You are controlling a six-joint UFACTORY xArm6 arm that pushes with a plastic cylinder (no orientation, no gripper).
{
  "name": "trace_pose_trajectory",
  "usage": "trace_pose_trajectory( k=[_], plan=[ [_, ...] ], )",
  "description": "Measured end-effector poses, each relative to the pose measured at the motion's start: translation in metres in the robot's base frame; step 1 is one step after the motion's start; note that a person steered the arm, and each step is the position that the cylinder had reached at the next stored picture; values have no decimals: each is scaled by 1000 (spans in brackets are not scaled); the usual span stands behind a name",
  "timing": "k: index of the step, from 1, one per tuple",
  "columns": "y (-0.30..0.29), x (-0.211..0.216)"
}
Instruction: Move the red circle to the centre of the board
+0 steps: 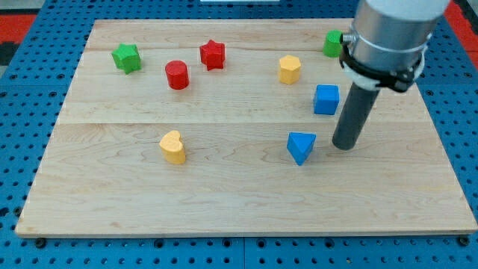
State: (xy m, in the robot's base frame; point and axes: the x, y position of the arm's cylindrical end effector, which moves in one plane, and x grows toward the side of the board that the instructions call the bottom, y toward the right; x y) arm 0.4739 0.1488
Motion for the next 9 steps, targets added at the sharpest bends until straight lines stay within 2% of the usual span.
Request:
trace_pose_trajectory(
  k=[1, 3, 4, 5, 6, 8, 9],
  plan=[
    [-4, -30],
    [-165, -48],
    [-285, -95],
    [-338, -137],
    [-338, -125],
    [-324, -203],
    [-306, -196]
  ],
)
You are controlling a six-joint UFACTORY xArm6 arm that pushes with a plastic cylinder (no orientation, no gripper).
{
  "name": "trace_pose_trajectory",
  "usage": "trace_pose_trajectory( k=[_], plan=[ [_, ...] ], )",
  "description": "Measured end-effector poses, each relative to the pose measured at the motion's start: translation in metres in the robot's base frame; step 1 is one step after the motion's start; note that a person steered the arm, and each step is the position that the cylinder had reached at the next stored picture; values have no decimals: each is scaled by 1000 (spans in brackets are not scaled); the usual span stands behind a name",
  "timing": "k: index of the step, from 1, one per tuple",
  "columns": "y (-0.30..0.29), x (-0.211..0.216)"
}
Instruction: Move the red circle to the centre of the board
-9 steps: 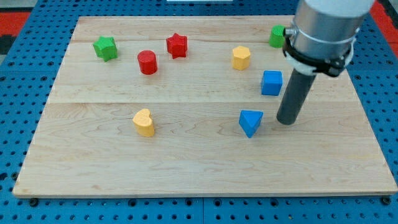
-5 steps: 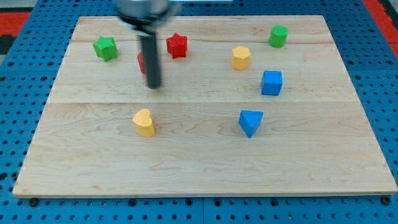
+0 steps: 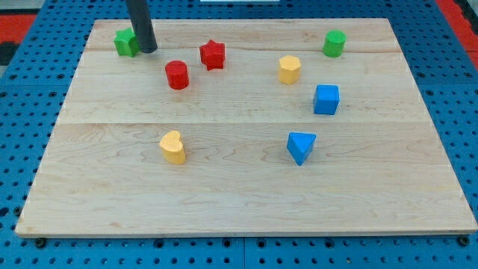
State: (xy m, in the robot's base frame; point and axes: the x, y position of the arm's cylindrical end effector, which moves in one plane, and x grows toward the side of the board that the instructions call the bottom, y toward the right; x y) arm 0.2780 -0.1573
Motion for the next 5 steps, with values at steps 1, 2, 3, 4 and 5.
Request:
trace_pose_trajectory(
  k=[1, 2, 3, 4, 5],
  plan=[
    [15, 13],
    [21, 13],
    [21, 13],
    [22, 13],
    [23, 13]
  ],
)
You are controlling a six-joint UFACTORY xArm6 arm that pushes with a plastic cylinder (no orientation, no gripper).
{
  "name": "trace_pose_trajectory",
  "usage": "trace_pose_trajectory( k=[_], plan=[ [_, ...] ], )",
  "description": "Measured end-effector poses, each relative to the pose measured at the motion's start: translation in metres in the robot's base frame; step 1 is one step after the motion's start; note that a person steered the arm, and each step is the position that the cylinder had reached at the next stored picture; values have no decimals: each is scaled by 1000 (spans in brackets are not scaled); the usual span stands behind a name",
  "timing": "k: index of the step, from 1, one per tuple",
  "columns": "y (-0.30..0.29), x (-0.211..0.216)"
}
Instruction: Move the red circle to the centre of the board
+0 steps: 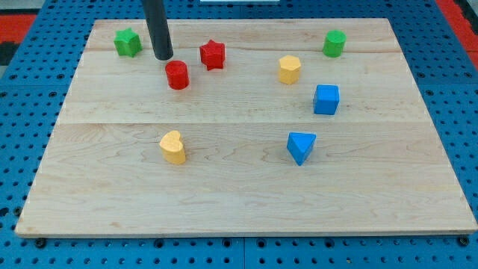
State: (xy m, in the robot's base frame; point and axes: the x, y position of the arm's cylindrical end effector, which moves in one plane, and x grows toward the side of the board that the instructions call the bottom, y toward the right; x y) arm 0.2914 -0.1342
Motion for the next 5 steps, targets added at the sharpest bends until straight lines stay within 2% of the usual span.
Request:
trace_pose_trajectory(
  k=[1, 2, 3, 4, 5],
  plan=[
    [0, 5],
    [15, 47],
    [39, 64],
    [86, 101],
    [93, 103]
  ],
)
